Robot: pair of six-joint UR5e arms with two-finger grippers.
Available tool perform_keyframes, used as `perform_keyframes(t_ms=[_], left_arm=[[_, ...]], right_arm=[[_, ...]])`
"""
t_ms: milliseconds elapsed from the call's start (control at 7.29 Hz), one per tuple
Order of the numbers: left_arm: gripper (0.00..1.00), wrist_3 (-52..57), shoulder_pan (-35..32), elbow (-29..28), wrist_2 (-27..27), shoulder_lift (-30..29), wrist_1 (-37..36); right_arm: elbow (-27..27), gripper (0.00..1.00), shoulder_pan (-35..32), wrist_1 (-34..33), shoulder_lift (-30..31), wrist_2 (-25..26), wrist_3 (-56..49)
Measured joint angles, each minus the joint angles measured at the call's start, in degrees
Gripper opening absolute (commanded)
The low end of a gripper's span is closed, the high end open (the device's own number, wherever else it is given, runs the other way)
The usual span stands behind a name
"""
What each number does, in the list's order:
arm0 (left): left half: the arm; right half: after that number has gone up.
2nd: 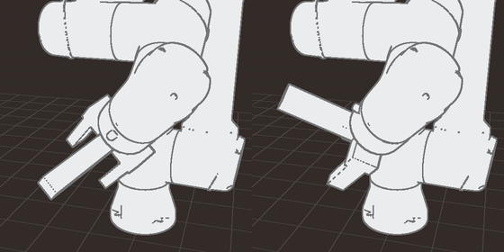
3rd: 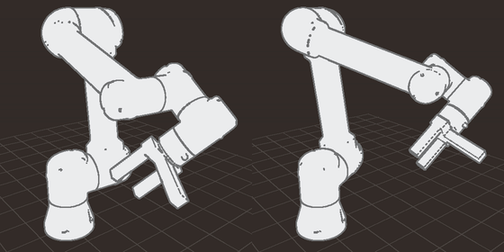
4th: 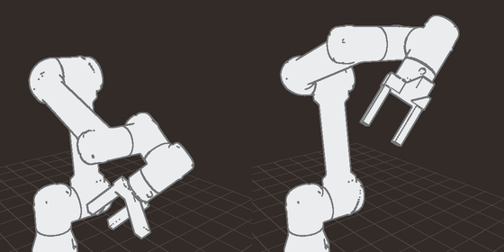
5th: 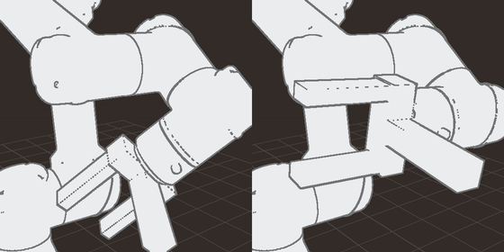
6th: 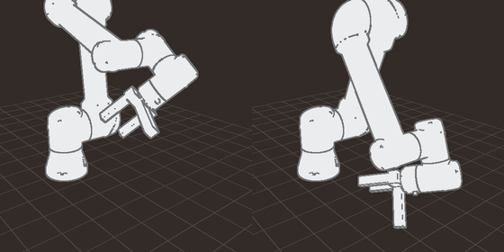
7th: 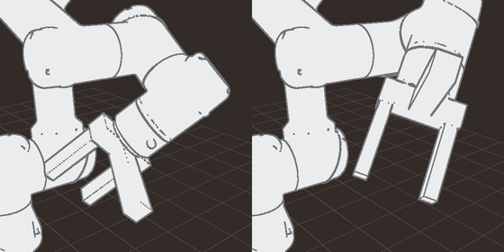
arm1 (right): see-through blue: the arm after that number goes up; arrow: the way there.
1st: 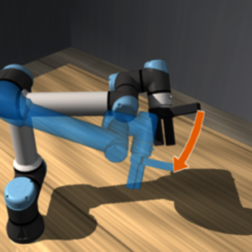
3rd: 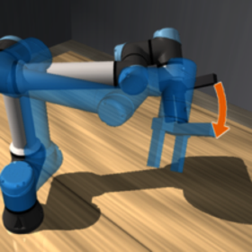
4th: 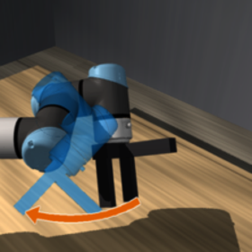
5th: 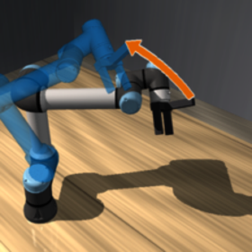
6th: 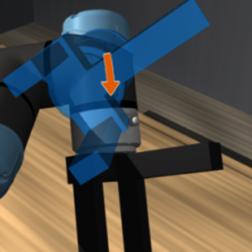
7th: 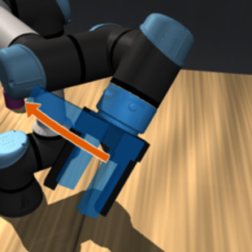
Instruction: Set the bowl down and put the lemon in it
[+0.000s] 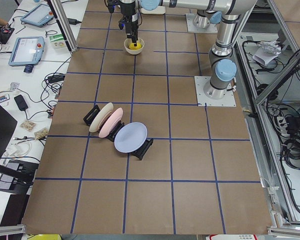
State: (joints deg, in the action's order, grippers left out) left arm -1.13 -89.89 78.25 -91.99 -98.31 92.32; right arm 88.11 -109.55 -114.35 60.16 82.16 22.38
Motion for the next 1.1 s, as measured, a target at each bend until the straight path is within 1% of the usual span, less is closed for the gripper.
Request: perform_keyframes(t_ms=[274,411,548,685,823,1097], left_arm=[[1.00,0.14,-0.04,0.15,-0.28,0.20,-0.03],[1.00,0.14,-0.04,0.38,-0.29,0.15,-0.10],[1.00,0.04,-0.04,0.96,-0.29,0.15,-0.30],[1.00,-0.19,-0.08,1.53,-0.30,0.05,-0.54],[1.00,-0.46,-0.09,1.82,-0.30,-0.12,-0.73],[1.00,-0.79,-0.11,2.03,-0.29,-0.48,-0.98]], right_arm=[[-0.68,1.00,0.76,0.88,2.25,0.39,-0.15],[-0.89,1.00,2.29,2.49,5.19,2.23,-0.87],[-0.85,1.00,4.64,4.97,8.45,5.44,-2.96],[-0.70,1.00,7.60,8.03,11.89,7.43,-6.19],[-0.62,1.00,10.70,12.02,15.46,8.20,-9.31],[-0.61,1.00,16.31,22.41,24.21,8.40,-13.46]])
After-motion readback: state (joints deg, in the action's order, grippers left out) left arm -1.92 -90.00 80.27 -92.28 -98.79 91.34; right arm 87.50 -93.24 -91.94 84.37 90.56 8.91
